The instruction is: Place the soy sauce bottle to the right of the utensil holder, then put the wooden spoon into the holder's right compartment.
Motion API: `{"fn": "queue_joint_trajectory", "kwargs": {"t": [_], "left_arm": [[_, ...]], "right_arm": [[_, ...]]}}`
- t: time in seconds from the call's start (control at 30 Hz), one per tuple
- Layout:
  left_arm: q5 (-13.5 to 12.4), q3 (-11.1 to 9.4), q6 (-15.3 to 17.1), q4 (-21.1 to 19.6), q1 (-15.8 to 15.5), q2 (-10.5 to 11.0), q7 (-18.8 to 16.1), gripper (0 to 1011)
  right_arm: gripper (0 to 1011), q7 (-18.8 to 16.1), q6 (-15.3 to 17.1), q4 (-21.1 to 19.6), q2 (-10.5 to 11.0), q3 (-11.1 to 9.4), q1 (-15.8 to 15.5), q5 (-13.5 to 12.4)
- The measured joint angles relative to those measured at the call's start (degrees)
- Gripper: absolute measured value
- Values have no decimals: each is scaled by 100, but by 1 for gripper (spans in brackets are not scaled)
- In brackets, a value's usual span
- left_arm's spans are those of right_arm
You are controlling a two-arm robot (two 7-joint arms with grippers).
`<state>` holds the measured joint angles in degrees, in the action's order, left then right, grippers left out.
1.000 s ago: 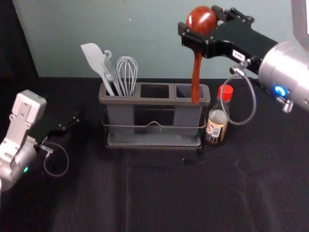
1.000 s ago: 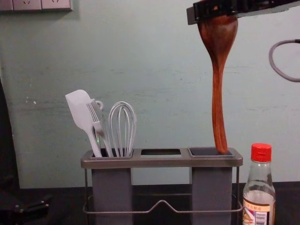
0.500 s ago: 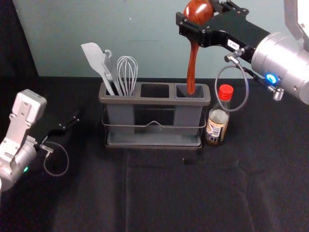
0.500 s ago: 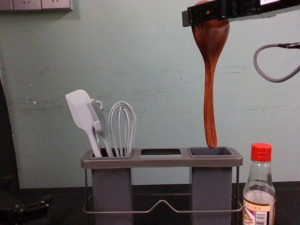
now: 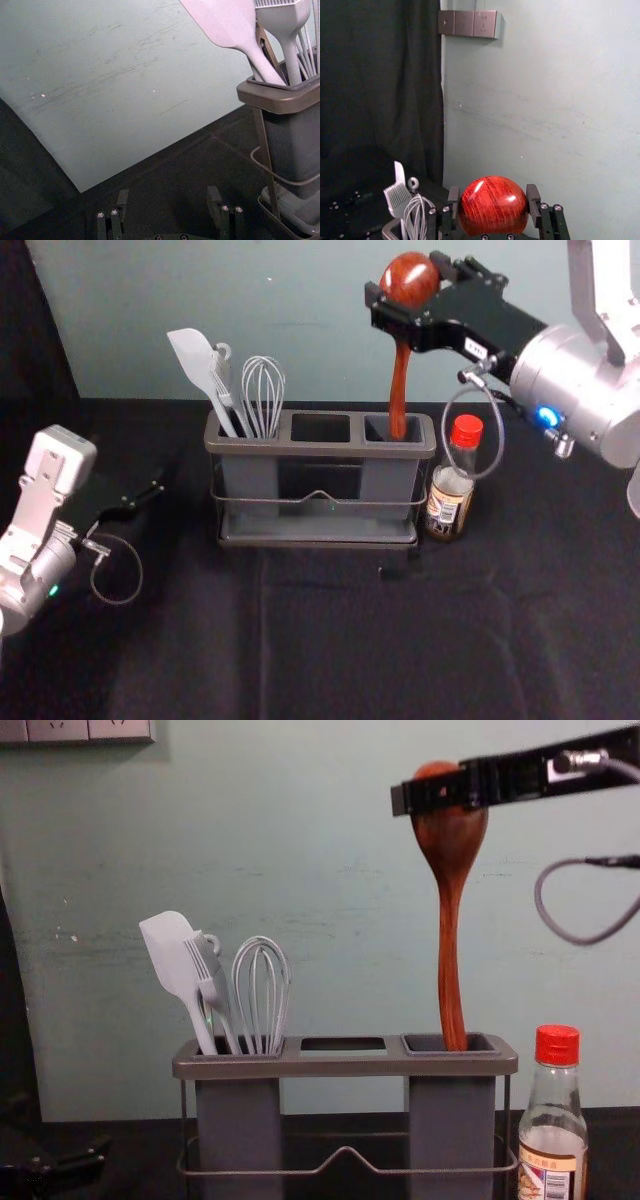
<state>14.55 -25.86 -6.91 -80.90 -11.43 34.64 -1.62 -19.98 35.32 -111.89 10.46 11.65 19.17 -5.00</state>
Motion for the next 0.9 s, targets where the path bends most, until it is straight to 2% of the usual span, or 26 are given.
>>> {"fn": "queue_joint_trajectory", "kwargs": {"t": [0.37,0.9], "left_arm": [[0,0,0,0,0,0,0,1000],[0,0,0,0,0,0,0,1000]], "right_arm": [[830,109,-279,255,81,60,-249,-153],[830,312,-499,506,243,169,-549,-308]]}}
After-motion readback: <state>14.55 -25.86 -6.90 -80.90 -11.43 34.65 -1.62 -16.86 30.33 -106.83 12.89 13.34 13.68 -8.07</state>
